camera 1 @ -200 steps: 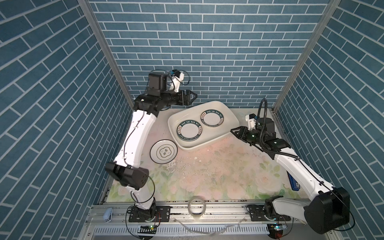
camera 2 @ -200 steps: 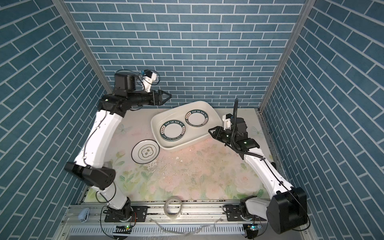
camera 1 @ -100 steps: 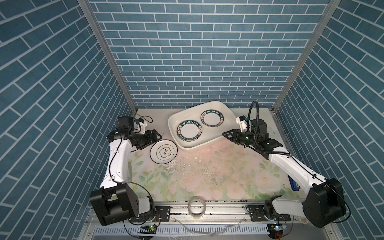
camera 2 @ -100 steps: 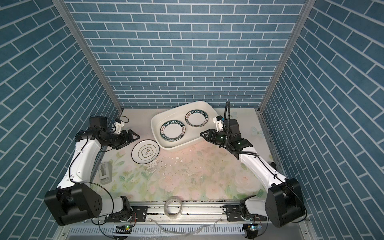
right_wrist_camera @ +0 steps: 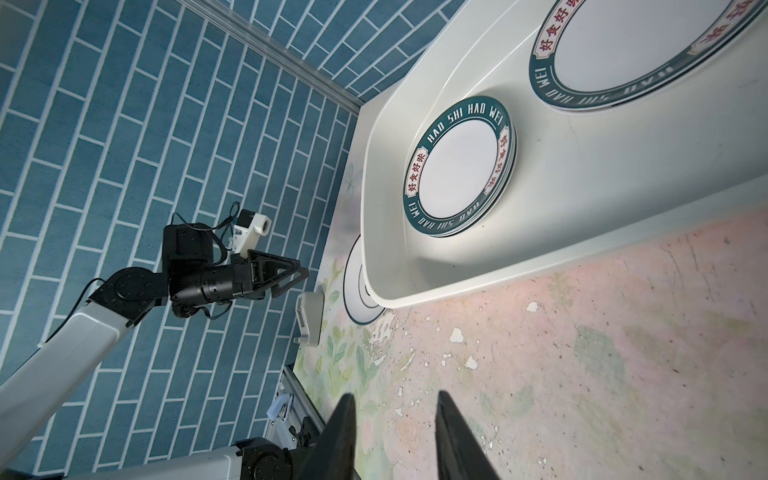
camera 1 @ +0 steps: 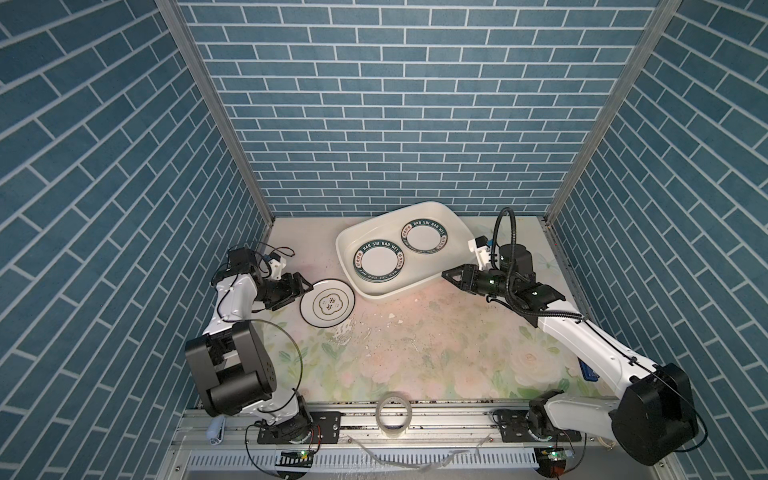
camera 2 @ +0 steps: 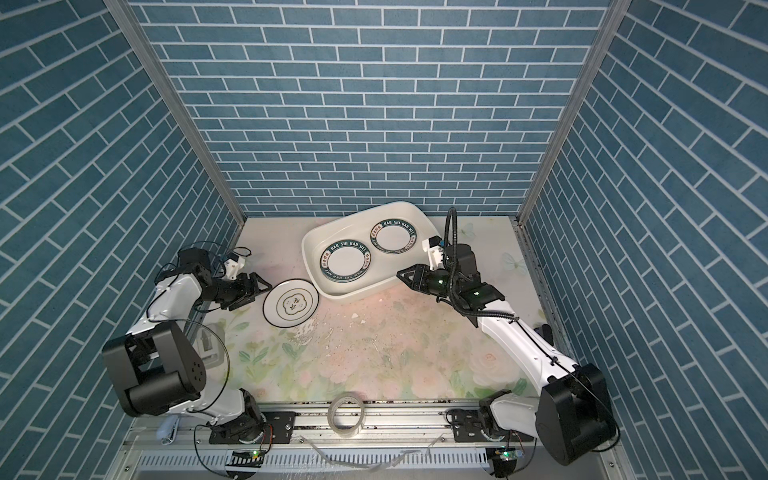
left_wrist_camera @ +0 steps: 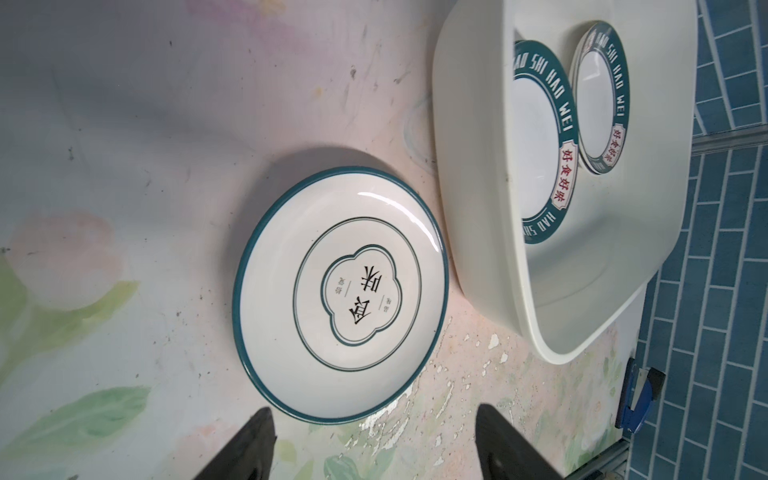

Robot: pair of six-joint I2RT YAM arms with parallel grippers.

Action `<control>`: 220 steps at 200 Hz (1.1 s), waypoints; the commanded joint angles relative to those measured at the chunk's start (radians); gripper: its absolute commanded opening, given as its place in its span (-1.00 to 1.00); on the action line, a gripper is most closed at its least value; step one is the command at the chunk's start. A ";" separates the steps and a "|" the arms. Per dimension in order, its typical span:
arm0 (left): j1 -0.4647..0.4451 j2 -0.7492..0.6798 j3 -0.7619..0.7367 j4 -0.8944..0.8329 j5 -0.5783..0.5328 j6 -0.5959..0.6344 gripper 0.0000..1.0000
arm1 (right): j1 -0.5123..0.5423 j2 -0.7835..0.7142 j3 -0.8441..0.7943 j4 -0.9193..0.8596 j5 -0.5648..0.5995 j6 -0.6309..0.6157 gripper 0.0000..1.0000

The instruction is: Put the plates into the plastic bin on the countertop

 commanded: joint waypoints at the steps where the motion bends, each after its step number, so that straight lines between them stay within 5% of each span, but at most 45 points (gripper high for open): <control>1: 0.018 0.058 0.013 -0.016 0.027 0.050 0.55 | 0.008 -0.022 -0.013 0.039 0.012 -0.004 -0.34; 66: 0.025 0.129 0.027 0.023 -0.084 0.080 0.54 | 0.008 -0.006 -0.013 0.046 0.021 -0.005 -0.34; 114: 0.030 0.223 0.094 -0.033 0.001 0.162 0.47 | 0.008 0.005 -0.009 0.048 0.028 -0.004 -0.35; 176: 0.026 0.141 0.166 -0.086 -0.014 0.161 0.44 | 0.010 0.019 -0.004 0.074 0.020 0.028 -0.35; 220: 0.018 0.161 0.241 -0.123 -0.010 0.176 0.50 | 0.133 0.101 0.020 0.106 0.057 0.076 -0.29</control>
